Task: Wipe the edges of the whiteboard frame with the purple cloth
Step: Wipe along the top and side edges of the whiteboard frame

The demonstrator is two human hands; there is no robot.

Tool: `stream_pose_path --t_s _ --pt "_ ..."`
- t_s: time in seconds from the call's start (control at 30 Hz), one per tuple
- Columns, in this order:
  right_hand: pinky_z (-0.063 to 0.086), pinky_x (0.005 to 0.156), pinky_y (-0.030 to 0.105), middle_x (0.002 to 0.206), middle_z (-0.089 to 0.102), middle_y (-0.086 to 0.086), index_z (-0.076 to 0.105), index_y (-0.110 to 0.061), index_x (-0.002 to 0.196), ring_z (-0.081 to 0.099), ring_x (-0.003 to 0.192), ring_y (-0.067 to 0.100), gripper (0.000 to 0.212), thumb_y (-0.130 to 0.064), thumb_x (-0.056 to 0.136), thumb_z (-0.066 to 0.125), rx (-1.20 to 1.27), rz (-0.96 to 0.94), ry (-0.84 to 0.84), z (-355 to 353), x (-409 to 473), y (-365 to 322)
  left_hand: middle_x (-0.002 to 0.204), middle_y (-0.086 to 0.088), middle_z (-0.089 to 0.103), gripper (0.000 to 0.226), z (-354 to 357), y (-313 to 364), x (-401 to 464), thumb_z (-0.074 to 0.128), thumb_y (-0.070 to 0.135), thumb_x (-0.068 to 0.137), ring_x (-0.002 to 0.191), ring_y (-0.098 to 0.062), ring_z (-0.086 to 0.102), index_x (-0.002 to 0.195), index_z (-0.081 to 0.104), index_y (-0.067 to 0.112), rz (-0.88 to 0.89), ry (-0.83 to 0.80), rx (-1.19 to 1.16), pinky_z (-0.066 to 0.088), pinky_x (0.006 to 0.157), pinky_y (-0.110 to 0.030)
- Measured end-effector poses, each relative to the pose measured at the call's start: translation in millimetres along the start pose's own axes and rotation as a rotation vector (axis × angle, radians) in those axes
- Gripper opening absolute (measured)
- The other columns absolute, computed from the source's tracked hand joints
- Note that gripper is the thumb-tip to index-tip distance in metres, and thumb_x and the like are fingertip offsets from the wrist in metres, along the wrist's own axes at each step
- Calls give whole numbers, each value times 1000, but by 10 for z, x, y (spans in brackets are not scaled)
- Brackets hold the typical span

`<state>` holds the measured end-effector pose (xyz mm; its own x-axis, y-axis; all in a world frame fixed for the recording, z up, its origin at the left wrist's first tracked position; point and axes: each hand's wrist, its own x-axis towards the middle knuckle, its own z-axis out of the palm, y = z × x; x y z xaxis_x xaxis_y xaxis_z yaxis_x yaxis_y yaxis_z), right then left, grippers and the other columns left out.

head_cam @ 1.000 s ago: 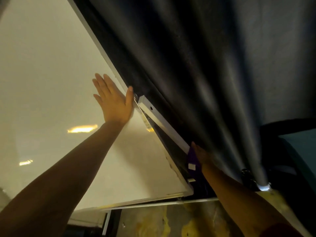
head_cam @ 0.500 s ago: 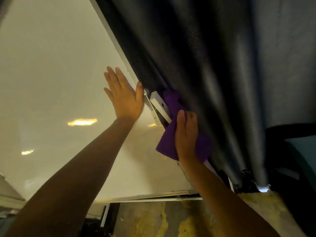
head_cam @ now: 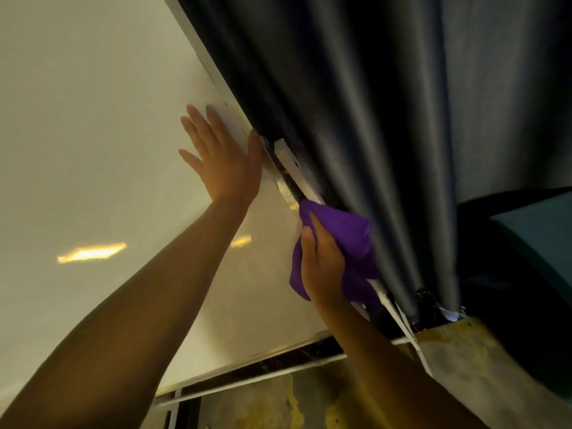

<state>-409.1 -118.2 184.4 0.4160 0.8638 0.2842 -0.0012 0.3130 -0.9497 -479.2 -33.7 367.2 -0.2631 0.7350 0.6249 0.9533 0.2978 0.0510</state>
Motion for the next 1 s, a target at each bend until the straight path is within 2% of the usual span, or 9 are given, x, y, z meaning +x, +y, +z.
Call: stream_pose_path --t_s 0.1,0.17,0.23,0.37,0.5,0.6,0.77,0.9,1.0 --pt "42 54 13 82 68 4 53 -25 114 63 67 10 21 -39 100 47 -131 -208 98 232 152 -157 173 -8 -9 84 -19 -165 -124 24 67 101 160 -31 -9 164 2 19 95 -52 -72 6 127 -62" --pt "49 86 18 124 65 -2 44 -34 137 61 110 10 37 -34 101 39 -145 -290 -61 297 253 -197 173 -13 -9 85 -32 -341 -211 28 67 101 160 -33 -8 164 2 17 214 -88 0 9 127 -62" --pt "39 102 20 139 54 -7 38 -38 145 48 126 5 44 -32 101 35 -104 -271 -111 302 229 -135 171 -18 -9 90 -13 -524 -269 30 71 100 159 -38 -7 164 -1 15 334 -97 114 9 126 -63" --pt "60 70 28 102 68 -4 43 -34 136 65 86 13 37 -43 100 46 -53 -147 60 289 113 -41 170 -23 -7 99 33 -637 -284 26 78 95 158 -42 -6 163 -2 13 400 -70 179 8 125 -64" --pt "55 59 21 81 61 -14 56 -33 112 61 69 6 49 -71 90 36 -184 -23 42 101 -10 126 169 -27 -5 99 24 -636 -309 24 77 95 157 -46 -4 163 0 9 426 -78 181 9 124 -68" --pt "47 56 16 75 52 -22 57 -33 104 58 67 6 54 -77 86 30 -240 85 21 -8 -171 337 168 -30 -5 98 30 -604 -328 28 73 97 156 -48 -4 162 0 6 435 -69 152 8 122 -70" --pt "46 63 24 86 51 -11 57 -20 115 53 74 9 55 -64 94 32 -378 166 -25 -165 -411 700 168 -31 -4 101 62 -594 -307 24 76 96 156 -49 -4 162 0 4 424 -45 147 5 123 -70" --pt "42 63 21 86 54 -6 59 -14 117 64 80 20 52 -56 97 35 -432 186 -52 -260 -597 813 168 -30 -5 102 9 -609 -308 25 77 95 156 -48 -5 162 0 4 415 -83 150 5 124 -68" --pt "52 82 30 106 65 6 55 -16 126 65 97 26 48 -52 98 39 -394 259 -122 -311 -555 775 169 -28 -4 93 -34 -646 -530 31 67 99 157 -46 -4 163 3 5 475 -101 124 7 124 -67"
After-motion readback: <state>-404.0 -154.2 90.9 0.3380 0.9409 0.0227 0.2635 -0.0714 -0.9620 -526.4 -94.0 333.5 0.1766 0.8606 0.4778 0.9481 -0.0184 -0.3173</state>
